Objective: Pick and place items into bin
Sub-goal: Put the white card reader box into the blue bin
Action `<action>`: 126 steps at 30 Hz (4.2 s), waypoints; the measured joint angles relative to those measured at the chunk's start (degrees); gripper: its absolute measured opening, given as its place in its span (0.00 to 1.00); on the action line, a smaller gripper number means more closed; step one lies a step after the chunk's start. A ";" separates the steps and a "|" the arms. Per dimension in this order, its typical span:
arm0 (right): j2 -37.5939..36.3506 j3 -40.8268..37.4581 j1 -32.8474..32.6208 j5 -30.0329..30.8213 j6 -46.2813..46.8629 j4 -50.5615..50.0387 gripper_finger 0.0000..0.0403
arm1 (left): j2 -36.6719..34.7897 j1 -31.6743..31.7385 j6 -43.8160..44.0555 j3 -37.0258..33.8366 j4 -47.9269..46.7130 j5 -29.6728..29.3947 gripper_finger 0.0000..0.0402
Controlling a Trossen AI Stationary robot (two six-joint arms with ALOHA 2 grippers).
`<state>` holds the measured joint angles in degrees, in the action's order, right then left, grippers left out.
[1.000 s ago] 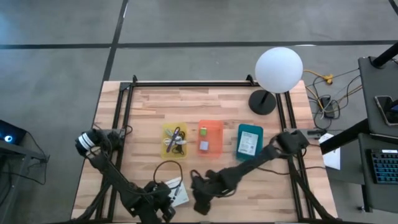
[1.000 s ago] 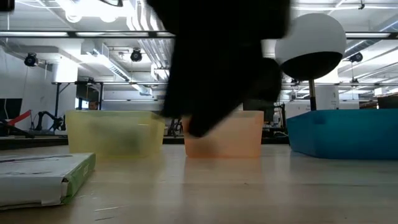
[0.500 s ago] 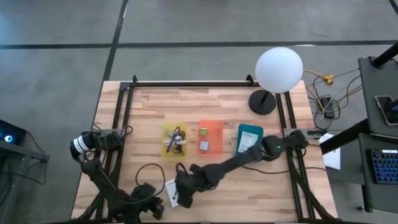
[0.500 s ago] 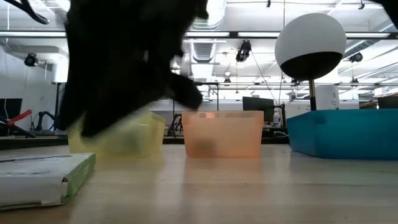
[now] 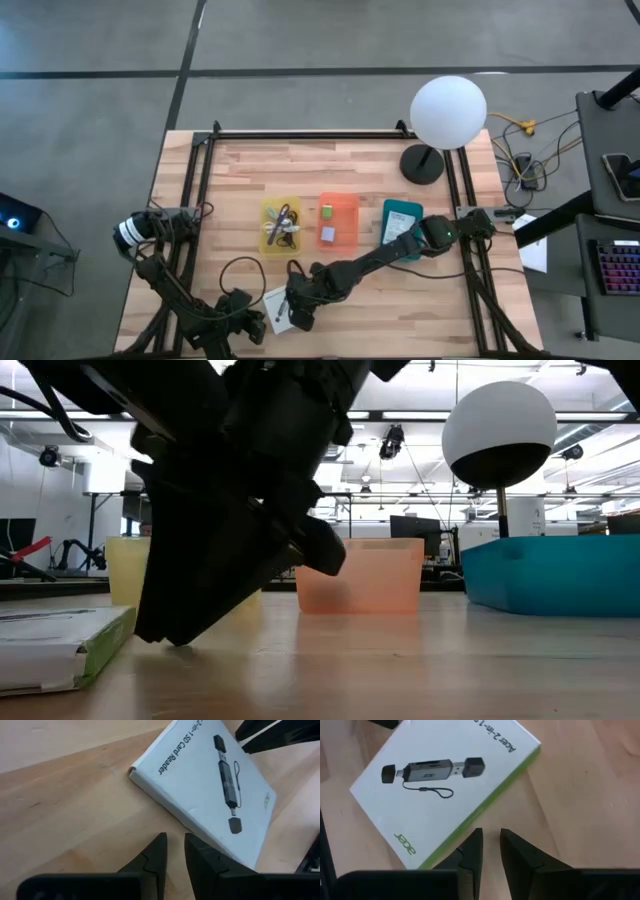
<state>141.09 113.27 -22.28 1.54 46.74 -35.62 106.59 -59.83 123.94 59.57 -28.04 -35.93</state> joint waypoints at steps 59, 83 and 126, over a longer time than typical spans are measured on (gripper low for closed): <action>-4.01 -0.40 -4.85 16.17 3.04 -9.09 0.15 | -0.07 6.66 -3.65 -7.50 19.96 -2.17 0.13; -4.30 -4.68 -5.79 14.30 8.54 -1.59 0.15 | 0.19 13.40 -30.19 -5.35 33.55 -3.08 0.13; -7.01 -12.18 -6.67 14.09 3.27 0.97 0.02 | 2.49 15.49 -52.27 3.63 31.39 -1.86 0.13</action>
<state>134.08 101.10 -28.96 15.63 50.01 -34.66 109.08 -44.34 71.67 63.20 3.36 -37.79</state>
